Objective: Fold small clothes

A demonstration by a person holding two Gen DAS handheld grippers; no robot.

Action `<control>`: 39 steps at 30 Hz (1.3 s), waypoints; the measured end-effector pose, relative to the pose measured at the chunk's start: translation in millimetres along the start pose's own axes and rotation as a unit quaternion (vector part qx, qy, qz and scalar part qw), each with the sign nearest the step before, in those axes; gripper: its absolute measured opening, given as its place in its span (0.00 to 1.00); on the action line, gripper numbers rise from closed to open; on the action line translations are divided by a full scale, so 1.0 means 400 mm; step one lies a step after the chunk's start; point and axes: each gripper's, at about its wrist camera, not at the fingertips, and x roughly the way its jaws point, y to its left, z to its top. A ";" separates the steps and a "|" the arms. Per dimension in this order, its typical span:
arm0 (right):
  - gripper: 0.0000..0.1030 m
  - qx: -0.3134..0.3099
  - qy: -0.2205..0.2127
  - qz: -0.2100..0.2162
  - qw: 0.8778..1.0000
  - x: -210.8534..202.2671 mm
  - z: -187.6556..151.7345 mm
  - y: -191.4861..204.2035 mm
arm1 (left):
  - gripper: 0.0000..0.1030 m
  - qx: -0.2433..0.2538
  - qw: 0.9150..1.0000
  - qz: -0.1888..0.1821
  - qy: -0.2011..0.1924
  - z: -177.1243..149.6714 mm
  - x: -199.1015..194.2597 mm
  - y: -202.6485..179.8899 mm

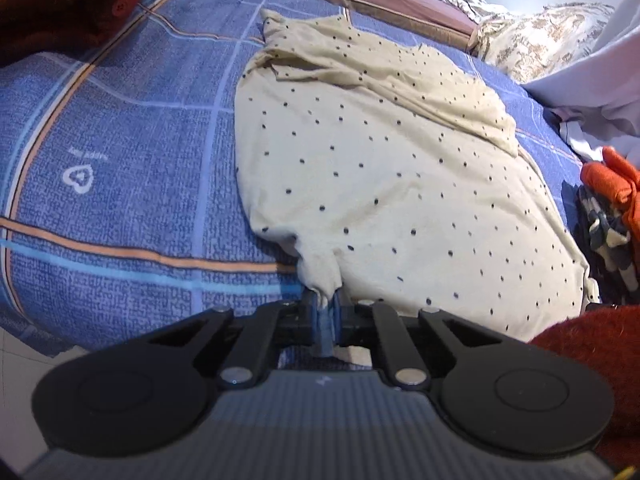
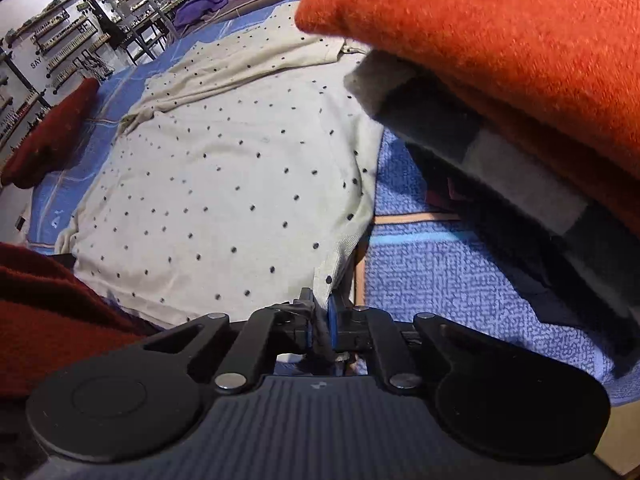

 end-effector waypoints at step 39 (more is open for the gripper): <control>0.15 0.169 -0.040 -0.001 0.985 0.442 0.896 -0.120 | 0.13 -0.096 0.995 0.029 -0.016 0.841 0.520 0.157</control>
